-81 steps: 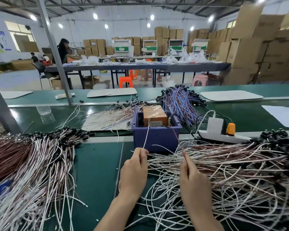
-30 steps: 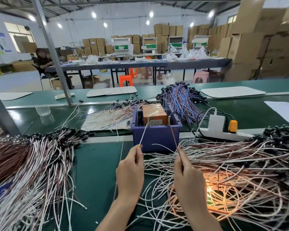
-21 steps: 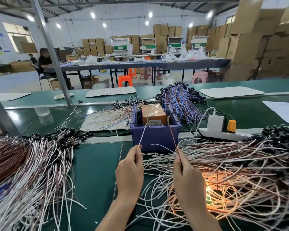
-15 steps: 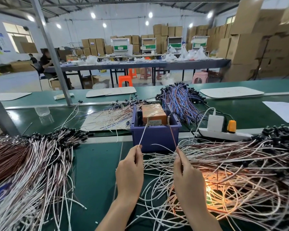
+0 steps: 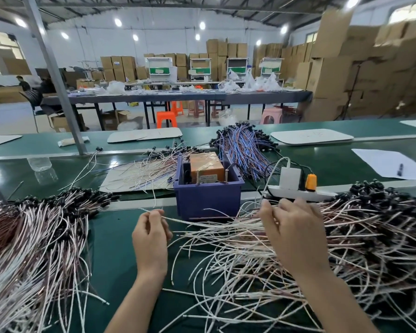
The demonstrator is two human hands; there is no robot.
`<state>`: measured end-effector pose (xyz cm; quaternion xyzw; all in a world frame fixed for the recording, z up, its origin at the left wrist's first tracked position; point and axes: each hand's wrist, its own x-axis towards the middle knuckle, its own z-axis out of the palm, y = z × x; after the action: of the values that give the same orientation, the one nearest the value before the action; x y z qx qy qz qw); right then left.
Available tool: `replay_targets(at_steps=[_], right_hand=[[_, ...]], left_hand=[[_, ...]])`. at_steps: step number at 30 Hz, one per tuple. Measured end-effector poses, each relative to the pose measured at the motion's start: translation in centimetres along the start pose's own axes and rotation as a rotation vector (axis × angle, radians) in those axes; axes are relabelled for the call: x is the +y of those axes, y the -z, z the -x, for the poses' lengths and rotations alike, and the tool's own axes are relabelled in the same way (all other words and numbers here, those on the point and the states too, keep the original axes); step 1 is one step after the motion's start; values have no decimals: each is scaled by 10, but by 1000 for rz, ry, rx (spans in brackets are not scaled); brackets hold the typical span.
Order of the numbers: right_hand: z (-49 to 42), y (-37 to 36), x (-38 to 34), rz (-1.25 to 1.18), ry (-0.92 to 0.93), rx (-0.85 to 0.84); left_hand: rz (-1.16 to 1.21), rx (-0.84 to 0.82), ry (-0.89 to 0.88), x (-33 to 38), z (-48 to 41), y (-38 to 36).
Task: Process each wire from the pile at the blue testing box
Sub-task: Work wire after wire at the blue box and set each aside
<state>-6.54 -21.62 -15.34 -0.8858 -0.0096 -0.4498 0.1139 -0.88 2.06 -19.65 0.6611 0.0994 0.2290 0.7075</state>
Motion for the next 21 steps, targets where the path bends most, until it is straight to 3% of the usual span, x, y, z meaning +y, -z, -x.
replay_targets(at_steps=[3, 7, 10, 12, 16, 18, 21], right_hand=[[-31, 14, 40, 218, -4, -44], [-58, 37, 89, 348, -162, -160], [-52, 41, 84, 246, -241, -163], [-32, 31, 55, 133, -190, -154], [20, -9, -11, -8, -19, -307], [39, -27, -34, -55, 2, -357], [56, -44, -49, -109, -15, -415]], left_hand=[[4, -97, 103, 1, 4, -1], [-53, -100, 132, 3, 9, -3], [-57, -61, 136, 4, 6, -1], [-66, -57, 127, 5, 5, 0], [-105, -101, 82, 10, -2, 7], [-272, -136, 40, 13, -15, 21], [-838, -164, -78, 18, -44, 54]])
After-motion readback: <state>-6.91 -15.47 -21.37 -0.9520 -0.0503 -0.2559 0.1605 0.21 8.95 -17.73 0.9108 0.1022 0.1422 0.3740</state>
